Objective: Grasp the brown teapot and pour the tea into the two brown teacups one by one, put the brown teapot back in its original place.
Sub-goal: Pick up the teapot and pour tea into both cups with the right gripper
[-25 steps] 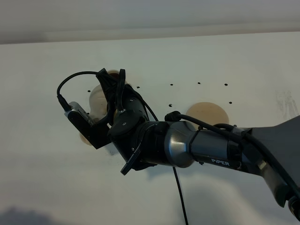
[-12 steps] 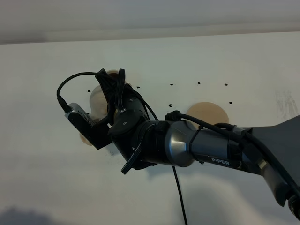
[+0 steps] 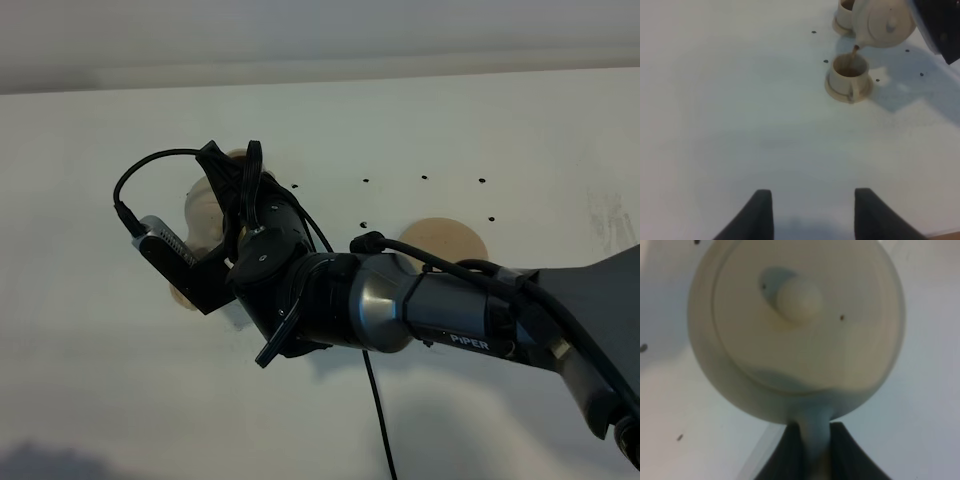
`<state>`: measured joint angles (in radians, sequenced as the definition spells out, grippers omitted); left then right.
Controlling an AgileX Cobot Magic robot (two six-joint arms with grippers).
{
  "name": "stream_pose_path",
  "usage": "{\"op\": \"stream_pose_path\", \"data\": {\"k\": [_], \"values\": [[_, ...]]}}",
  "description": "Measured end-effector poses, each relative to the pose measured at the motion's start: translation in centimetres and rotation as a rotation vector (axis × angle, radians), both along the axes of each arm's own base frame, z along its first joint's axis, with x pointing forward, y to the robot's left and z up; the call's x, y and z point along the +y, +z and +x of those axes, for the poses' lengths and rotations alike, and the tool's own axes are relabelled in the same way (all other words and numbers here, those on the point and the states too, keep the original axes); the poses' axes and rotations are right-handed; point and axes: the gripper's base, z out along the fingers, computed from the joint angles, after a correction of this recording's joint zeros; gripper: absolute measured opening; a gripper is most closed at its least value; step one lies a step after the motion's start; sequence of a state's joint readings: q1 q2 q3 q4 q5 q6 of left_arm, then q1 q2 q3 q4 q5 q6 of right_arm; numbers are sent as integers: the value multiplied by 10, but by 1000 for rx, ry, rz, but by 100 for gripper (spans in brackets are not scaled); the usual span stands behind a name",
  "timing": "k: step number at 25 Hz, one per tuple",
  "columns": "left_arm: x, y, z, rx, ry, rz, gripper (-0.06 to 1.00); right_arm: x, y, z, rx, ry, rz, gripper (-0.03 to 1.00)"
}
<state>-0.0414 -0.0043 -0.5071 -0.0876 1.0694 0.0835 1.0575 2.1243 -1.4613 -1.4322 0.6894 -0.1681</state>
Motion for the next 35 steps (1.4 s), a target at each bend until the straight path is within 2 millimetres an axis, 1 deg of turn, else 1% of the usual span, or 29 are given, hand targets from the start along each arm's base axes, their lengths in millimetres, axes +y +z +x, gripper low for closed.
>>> {"op": "stream_pose_path", "data": {"k": [16,35], "values": [[0,0,0,0,0,0,36,0,0,0,-15,36,-58,9],[0,0,0,0,0,0,36,0,0,0,-23,44,-69,9]]}}
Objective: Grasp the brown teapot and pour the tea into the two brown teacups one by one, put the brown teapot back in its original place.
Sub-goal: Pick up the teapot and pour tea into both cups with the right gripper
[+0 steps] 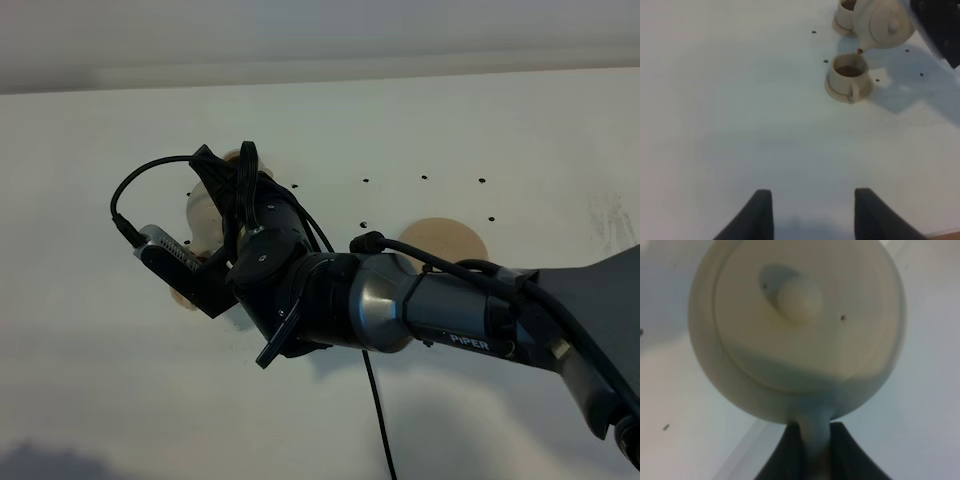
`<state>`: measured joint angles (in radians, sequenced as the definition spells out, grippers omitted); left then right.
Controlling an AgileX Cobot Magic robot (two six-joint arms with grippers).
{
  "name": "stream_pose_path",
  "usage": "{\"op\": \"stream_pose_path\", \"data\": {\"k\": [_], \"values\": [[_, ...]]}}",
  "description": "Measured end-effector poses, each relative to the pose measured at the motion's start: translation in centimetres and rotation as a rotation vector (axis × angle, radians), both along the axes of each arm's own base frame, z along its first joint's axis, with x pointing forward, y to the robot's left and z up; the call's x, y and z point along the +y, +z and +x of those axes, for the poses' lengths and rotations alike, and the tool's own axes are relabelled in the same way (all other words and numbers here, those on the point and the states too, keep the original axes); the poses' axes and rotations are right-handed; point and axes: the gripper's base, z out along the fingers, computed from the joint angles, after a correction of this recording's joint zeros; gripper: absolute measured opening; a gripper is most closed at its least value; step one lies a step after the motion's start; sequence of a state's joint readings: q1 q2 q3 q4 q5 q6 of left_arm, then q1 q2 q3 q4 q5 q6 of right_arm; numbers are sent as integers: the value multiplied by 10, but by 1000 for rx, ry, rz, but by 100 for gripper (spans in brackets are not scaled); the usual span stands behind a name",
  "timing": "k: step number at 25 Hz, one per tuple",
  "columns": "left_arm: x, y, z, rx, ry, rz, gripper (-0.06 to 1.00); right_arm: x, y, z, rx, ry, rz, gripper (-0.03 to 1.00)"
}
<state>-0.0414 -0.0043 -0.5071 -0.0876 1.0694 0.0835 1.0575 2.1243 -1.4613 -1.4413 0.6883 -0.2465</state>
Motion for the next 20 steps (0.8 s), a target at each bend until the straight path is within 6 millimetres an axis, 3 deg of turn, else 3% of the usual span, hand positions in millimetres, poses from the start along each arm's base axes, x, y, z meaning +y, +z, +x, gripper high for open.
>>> {"op": "stream_pose_path", "data": {"k": [20], "values": [[0,0,0,0,0,0,36,1,4,1,-12,1,5,9]]}}
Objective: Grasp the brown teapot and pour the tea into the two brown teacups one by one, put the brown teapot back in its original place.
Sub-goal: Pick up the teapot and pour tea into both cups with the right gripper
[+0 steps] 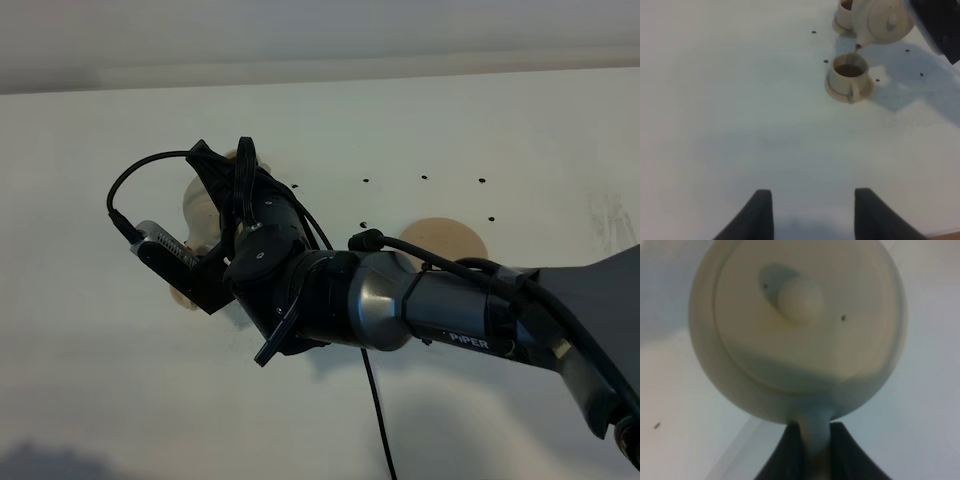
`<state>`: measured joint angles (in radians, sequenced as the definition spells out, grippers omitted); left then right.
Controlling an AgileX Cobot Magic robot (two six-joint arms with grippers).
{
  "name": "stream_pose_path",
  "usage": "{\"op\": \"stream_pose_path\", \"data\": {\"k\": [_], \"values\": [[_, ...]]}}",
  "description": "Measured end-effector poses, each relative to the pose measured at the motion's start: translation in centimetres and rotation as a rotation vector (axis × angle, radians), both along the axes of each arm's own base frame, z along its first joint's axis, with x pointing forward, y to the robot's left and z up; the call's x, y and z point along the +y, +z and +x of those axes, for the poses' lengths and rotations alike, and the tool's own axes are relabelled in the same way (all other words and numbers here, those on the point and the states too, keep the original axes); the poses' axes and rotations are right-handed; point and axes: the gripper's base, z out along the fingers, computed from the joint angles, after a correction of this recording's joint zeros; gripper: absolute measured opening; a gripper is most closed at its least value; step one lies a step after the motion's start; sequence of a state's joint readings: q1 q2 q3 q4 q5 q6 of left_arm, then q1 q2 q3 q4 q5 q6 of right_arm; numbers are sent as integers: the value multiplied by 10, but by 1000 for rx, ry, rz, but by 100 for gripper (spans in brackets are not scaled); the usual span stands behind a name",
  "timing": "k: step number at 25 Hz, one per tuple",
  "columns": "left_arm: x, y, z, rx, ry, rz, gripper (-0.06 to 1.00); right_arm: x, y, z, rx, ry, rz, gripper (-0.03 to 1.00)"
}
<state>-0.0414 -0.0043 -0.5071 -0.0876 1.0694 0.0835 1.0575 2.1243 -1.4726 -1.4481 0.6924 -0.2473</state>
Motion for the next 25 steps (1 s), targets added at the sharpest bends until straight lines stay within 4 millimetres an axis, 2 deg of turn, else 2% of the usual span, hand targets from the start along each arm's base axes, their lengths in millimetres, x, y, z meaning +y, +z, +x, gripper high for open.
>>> {"op": "stream_pose_path", "data": {"k": [25], "values": [[0,0,0,0,0,0,36,0,0,0,-1,-1,-1,9]]}}
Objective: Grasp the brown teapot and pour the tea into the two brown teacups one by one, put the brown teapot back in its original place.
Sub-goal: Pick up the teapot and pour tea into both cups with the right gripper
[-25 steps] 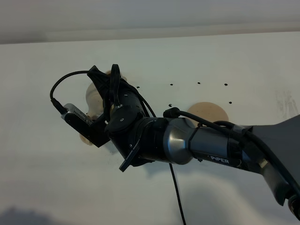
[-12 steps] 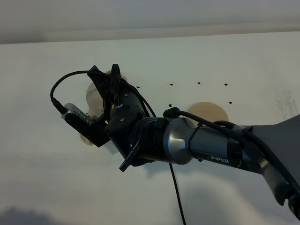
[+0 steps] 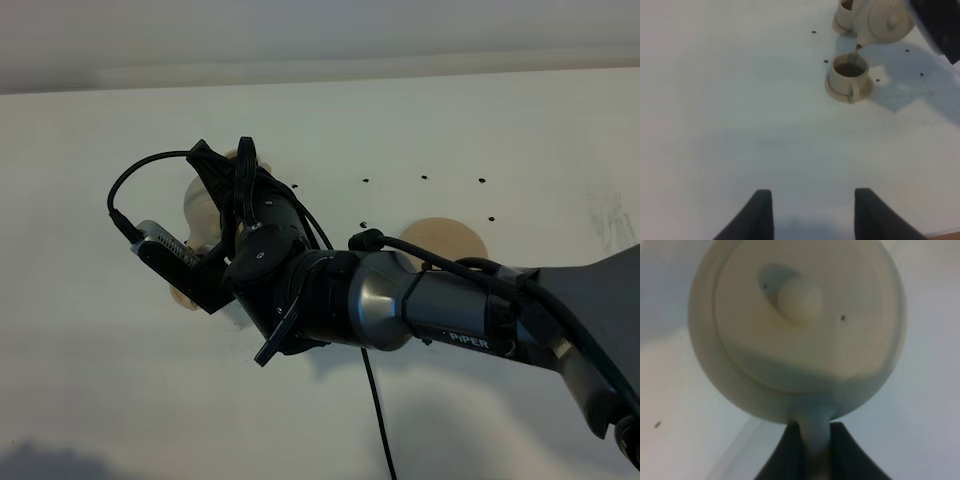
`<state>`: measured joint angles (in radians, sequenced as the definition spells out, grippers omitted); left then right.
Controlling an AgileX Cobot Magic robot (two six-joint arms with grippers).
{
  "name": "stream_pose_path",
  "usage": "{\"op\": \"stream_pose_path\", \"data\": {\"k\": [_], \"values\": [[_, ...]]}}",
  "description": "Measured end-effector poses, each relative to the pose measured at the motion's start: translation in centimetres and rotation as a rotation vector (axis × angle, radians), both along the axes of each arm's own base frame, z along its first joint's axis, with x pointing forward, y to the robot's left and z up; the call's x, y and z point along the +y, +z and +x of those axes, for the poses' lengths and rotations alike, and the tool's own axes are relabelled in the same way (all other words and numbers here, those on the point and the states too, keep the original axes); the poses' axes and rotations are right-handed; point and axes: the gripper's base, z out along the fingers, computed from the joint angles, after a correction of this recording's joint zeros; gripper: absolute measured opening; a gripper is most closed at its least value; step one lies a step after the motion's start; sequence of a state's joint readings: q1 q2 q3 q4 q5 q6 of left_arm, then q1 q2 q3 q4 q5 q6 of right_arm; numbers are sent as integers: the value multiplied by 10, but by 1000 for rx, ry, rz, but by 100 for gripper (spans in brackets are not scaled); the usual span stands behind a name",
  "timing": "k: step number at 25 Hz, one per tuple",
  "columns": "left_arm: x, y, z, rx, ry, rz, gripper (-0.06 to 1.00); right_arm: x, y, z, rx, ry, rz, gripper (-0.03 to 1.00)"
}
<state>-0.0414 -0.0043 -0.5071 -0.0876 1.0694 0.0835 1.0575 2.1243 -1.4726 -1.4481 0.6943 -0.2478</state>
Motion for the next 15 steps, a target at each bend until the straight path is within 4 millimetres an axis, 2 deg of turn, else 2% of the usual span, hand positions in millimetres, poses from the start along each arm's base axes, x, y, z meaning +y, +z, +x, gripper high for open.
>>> {"op": "stream_pose_path", "data": {"k": [15], "values": [[0,0,0,0,0,0,36,0,0,0,-2,3,-6,9]]}}
